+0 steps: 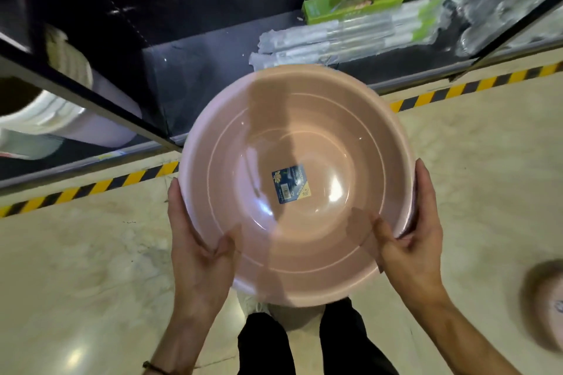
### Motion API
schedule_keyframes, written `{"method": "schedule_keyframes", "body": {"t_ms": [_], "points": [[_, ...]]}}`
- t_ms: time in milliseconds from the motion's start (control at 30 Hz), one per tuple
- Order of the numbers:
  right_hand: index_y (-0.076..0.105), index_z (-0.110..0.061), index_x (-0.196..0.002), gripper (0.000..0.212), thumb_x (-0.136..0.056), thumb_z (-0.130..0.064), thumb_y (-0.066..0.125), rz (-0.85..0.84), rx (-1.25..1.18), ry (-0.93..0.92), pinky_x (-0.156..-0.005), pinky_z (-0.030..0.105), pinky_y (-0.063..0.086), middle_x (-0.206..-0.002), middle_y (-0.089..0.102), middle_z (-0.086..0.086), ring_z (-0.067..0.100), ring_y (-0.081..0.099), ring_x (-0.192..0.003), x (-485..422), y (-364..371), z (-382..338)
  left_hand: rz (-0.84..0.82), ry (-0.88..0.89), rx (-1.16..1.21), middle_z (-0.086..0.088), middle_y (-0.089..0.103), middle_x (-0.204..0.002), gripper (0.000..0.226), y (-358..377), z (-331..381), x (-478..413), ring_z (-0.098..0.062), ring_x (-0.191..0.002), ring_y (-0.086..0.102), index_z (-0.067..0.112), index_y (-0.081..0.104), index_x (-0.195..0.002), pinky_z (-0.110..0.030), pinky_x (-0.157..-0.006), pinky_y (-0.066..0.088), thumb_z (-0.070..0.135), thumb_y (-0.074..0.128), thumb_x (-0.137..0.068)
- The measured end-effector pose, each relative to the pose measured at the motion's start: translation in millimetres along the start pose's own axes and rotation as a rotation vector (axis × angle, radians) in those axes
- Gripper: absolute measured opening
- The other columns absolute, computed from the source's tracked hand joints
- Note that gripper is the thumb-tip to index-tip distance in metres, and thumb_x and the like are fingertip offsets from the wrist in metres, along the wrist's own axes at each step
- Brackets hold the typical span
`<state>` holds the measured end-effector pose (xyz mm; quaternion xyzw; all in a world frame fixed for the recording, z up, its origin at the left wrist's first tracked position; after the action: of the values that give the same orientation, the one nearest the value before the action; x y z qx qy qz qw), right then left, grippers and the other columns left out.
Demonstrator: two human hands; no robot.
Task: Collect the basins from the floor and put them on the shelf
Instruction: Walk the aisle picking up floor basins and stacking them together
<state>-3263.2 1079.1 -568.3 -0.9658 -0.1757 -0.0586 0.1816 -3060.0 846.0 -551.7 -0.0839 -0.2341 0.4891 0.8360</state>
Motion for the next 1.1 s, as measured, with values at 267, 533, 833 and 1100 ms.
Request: {"method": "schedule_keyframes", "body": {"t_ms": [267, 533, 833, 1100], "points": [[0.035, -0.042, -0.165, 0.094, -0.087, -0.004, 0.072, 0.022, -0.121, -0.082, -0.109, 0.015, 0.050, -0.159, 0.048, -0.034, -0.005, 0.051, -0.145, 21.9, -86.6, -166.7, -0.015, -0.013, 0.142, 0.014, 0.058, -0.150, 0.114, -35.4, 171.0, 69.9, -0.020, -0.136, 0.059, 0.050, 0.034, -0.160, -0.066, -0.103, 0.055, -0.002, 0.087, -0.073], [0.037, -0.025, -0.168, 0.103, -0.085, 0.025, 0.071, 0.107, -0.163, -0.198, -0.117, 0.031, 0.049, -0.165, 0.050, -0.013, 0.007, 0.050, -0.150, 30.9, -184.0, -280.3, 0.011, 0.145, 0.175, 0.018, 0.058, -0.149, 0.113, -43.5, 322.4, 136.8, -0.009, -0.136, 0.058, 0.042, 0.035, -0.161, -0.050, -0.106, 0.058, -0.004, 0.070, -0.064], [0.044, -0.048, -0.160, 0.113, -0.078, 0.027, 0.066, 0.297, -0.243, -0.211, -0.112, 0.058, 0.054, -0.157, 0.055, -0.025, 0.013, 0.056, -0.145, 79.3, -267.9, -368.0, -0.127, 0.258, 0.234, 0.018, 0.054, -0.154, 0.113, -45.7, 422.2, 182.5, -0.002, -0.136, 0.056, 0.048, 0.031, -0.163, -0.048, -0.114, 0.051, -0.009, 0.072, -0.073], [0.049, -0.049, -0.153, 0.105, -0.079, 0.024, 0.066, 0.530, -0.302, -0.188, -0.109, 0.063, 0.053, -0.155, 0.060, -0.009, 0.023, 0.059, -0.142, 144.4, -318.0, -394.3, -0.365, 0.329, 0.182, 0.021, 0.058, -0.148, 0.116, -27.3, 460.9, 211.1, -0.004, -0.134, 0.056, 0.056, 0.032, -0.159, -0.050, -0.114, 0.050, -0.017, 0.072, -0.079]]}}
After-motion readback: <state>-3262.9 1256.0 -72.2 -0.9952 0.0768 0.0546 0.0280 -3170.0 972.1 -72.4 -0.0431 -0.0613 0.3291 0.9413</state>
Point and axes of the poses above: each hand's wrist, its own x-axis away from the middle knuckle, its own y-axis out of the palm, z = x × y, the point moved 4 cm from there along -x, towards the middle knuckle
